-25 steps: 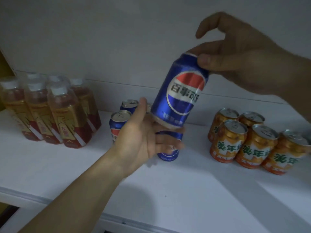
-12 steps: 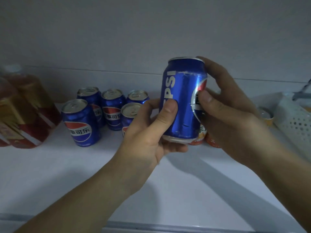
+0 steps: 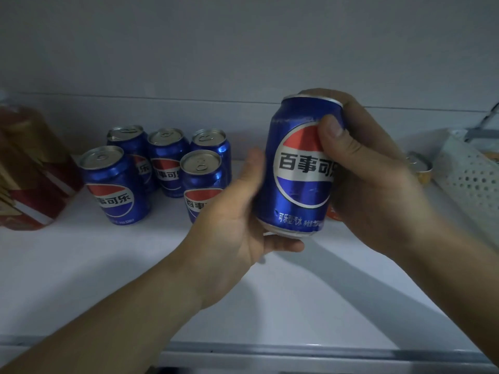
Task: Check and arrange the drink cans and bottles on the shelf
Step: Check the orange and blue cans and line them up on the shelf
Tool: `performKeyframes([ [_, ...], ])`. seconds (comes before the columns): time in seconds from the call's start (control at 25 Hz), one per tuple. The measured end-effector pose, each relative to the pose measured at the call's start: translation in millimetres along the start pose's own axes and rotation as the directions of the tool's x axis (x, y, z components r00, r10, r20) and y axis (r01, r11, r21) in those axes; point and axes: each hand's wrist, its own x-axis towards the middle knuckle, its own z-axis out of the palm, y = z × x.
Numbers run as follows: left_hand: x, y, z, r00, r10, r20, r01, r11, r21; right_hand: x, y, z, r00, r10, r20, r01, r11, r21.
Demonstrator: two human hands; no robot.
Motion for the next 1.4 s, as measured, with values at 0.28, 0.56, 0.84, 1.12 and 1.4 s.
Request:
performKeyframes([
  [0.28,-2,-6,4,0.996,-0.051,-0.071,0.044,0.995,-0.092,-2,-8,7,1.0,0.007,-0.001,-0.007,1.0,-0.009],
  [0.56,8,9,5,0.994,-0.081,-0.072,0.076,0.994,-0.074,-3,-7,7,0.994,-0.045,-0.098,0.036,0.995,-0.091],
  [0.84,-6,-1,-1,0.999,-0.04,0.027,0.04,0.999,-0.003,-4,-6,10,0.994,-0.046,-0.095,0.036,0.993,-0.11],
  [1.12,-4,6,3,0.989,-0.125,0.083,0.133,0.986,-0.102,-2,-12,8,1.0,0.003,-0.03,-0.003,1.0,0.015],
  [1.4,-15,3,3,0.993,-0.029,0.112,0.024,0.998,0.051,-3,-14,12,0.995,0.001,-0.097,-0.003,1.0,-0.018],
])
